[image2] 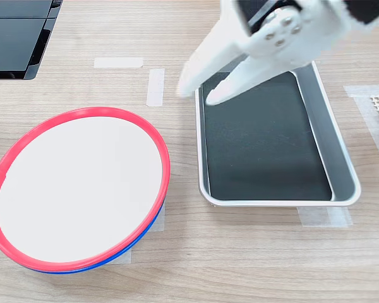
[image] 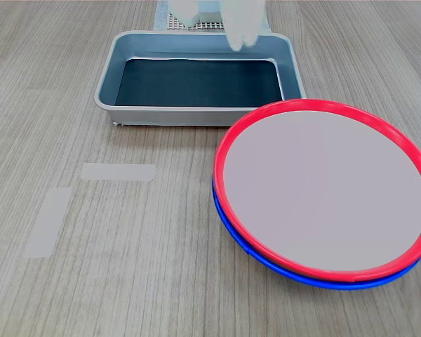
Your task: Lift the stacked dish and set it down on the table.
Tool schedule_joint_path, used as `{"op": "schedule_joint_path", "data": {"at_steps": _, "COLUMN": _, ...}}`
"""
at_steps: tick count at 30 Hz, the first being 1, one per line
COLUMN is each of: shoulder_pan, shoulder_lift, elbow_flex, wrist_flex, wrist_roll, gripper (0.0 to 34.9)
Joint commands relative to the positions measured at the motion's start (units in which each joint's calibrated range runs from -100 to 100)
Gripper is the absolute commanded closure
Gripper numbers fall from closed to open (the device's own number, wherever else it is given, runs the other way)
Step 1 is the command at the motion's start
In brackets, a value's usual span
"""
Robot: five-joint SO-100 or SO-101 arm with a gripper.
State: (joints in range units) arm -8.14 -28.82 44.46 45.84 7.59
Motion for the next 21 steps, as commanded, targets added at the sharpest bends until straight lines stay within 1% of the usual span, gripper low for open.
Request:
{"op": "schedule_joint_path", "data": {"at_steps": 1, "shoulder_pan": -1.6, "shoulder_lift": 10.4, "elbow_flex": -12.0, "wrist_flex": 1.4, "wrist_roll": 2.0, "gripper": 15.4}}
{"op": "schedule_joint_path", "data": {"at_steps": 4, "shoulder_pan": -3.0, "shoulder_lift": 14.6, "elbow_flex": -15.7, "wrist_flex": 1.1, "wrist_roll": 3.2, "gripper": 15.4}}
{"op": "schedule_joint_path", "data": {"at_steps": 11, "shoulder_pan": -5.1, "shoulder_lift": 20.6, "elbow_flex": -17.5, "wrist_flex": 0.4, "wrist_roll": 5.5, "gripper": 16.0}}
{"op": "schedule_joint_path", "data": {"at_steps": 16, "shoulder_pan": -5.4, "shoulder_lift": 23.2, "elbow_flex": -18.4, "wrist_flex": 0.2, "wrist_roll": 6.0, "gripper": 17.7}}
{"op": "schedule_joint_path", "data": {"at_steps": 21, "shoulder_pan": -5.7, "shoulder_lift": 26.0, "elbow_flex": -20.4, "wrist_flex": -2.1, "wrist_roll": 6.0, "gripper": 20.2}}
